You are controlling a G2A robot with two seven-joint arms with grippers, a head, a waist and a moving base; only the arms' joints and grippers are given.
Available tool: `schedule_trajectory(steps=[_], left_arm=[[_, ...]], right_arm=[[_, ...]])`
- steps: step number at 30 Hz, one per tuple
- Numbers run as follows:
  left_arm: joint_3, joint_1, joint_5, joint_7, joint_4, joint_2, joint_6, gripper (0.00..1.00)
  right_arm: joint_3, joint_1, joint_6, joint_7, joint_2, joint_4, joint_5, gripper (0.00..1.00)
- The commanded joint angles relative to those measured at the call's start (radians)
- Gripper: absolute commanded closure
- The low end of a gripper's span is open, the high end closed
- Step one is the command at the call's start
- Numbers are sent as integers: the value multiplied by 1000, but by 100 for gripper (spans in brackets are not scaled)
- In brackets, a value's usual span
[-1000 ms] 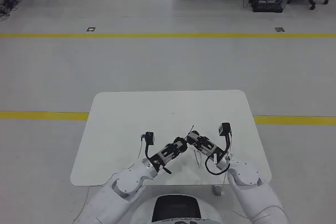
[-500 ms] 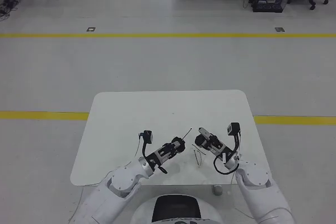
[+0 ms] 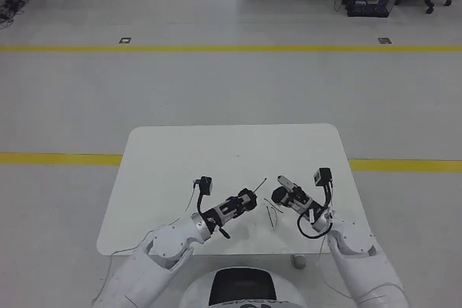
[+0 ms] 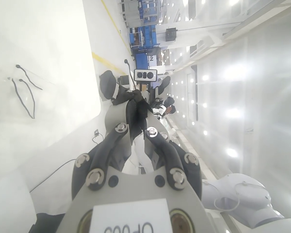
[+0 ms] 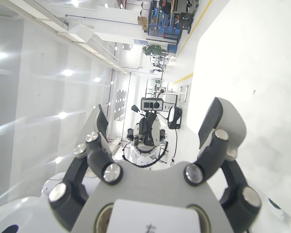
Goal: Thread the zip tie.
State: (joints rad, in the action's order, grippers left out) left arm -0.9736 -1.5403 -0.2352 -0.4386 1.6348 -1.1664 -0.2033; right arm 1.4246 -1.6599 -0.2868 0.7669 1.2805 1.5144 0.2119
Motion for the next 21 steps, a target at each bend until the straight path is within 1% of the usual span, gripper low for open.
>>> schedule_trajectory(steps=[1, 2, 4, 5, 6, 9, 11, 12, 14, 15, 17, 21], left_arm=[[-18, 1, -22, -78, -9, 8, -2, 100], [-31, 3, -38, -128, -21, 14, -2, 100], [-54, 4, -50, -186, -42, 22, -6, 100], [-63, 5, -61, -222, -51, 27, -13, 100], [-71, 4, -81, -244, -62, 29, -23, 100], [-82, 12, -131, -341, -102, 36, -54, 100], [-79, 22, -165, -410, -124, 38, -65, 100], [-77, 30, -174, -433, -143, 40, -66, 100], [-66, 44, -158, -447, -161, 40, -53, 100], [-59, 51, -146, -441, -168, 40, -47, 100], [-41, 60, -125, -436, -165, 38, -46, 100], [-41, 60, -125, -436, -165, 38, -46, 100]], right_arm=[[23, 19, 9, 141, -14, -20, -13, 0], [38, 30, 4, 197, -20, -34, -7, 0], [53, 50, 18, 295, -29, -66, 23, 0], [63, 66, 11, 346, -35, -84, 39, 0], [65, 75, 11, 392, -38, -101, 54, 0], [67, 114, 4, 523, -48, -153, 98, 0], [63, 139, 3, 583, -53, -187, 116, 0], [55, 154, 1, 613, -56, -206, 112, 0], [36, 175, -15, 623, -59, -226, 101, 0], [29, 186, -33, 620, -62, -240, 71, 0], [17, 192, -44, 620, -62, -247, 64, 0], [17, 192, -44, 620, -62, -247, 64, 0]])
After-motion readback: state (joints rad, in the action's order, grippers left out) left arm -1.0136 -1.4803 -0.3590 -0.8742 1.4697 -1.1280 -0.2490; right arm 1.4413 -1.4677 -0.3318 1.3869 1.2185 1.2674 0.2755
